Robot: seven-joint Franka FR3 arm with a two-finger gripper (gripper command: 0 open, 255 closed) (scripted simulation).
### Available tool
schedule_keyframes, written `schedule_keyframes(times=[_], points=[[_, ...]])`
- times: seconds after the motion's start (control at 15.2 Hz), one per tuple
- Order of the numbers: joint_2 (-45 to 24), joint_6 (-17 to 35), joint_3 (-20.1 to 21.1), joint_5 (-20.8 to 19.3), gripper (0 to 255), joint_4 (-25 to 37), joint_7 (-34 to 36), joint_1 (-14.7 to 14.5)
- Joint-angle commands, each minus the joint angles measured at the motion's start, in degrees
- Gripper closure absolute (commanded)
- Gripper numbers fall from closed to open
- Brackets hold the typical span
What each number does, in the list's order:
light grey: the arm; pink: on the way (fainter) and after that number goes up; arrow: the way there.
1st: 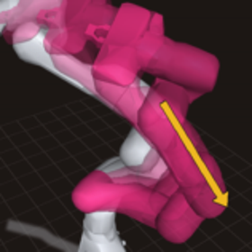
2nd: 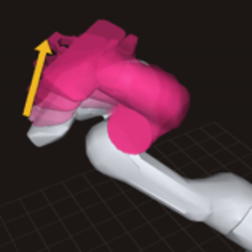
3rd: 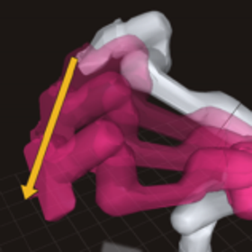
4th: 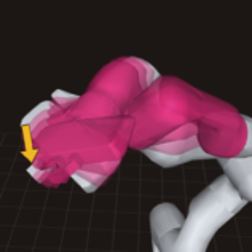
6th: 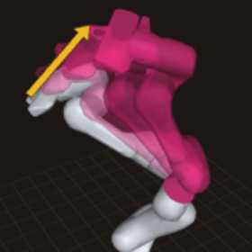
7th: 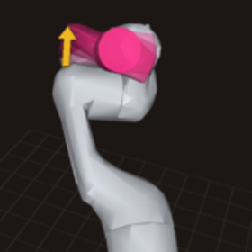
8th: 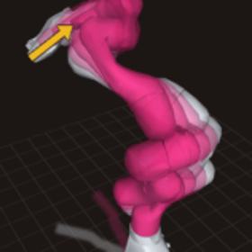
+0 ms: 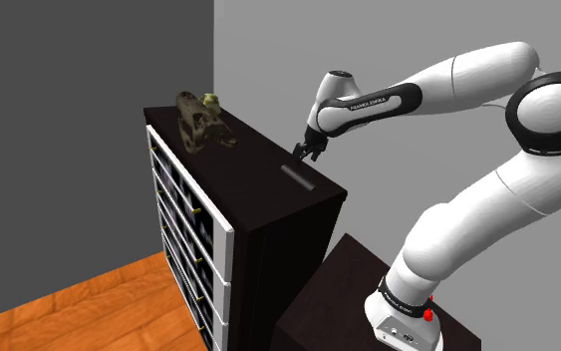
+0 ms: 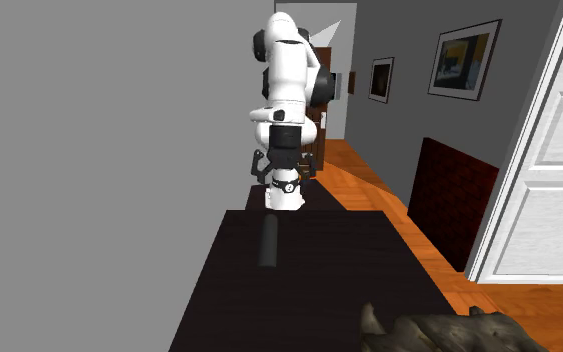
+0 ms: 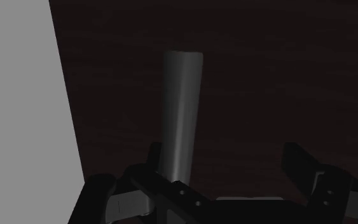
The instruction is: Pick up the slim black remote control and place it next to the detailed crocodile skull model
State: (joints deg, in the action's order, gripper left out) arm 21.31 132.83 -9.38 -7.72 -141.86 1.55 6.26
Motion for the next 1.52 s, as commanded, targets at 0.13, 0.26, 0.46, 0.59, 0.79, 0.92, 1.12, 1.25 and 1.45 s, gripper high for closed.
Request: schedule_keyframes(times=[0.13, 0.26, 0.46, 0.59, 0.79, 0.92, 1.12, 1.25, 1.45], points=[[-8.3, 6.9, -2.4, 1.5, 0, 2.0, -1.3, 0.4], [-12.6, 9.9, -3.6, 3.0, 0, 3.6, -2.6, 0.6], [-14.4, 11.8, -3.8, 3.6, 0, 3.5, -3.0, 0.6], [-15.8, 13.4, -3.9, 4.0, 0, 3.3, -3.3, 0.5], [-18.4, 16.1, -4.1, 4.8, 0, 3.2, -3.9, 0.4], [-18.4, 16.1, -4.1, 4.8, 0, 3.2, -3.9, 0.5], [-18.4, 16.1, -4.1, 4.8, 0, 3.2, -3.9, 0.5], [-18.4, 16.1, -4.1, 4.8, 0, 3.2, -3.9, 0.5], [-18.4, 16.1, -4.1, 4.8, 255, 3.2, -3.9, 0.5]])
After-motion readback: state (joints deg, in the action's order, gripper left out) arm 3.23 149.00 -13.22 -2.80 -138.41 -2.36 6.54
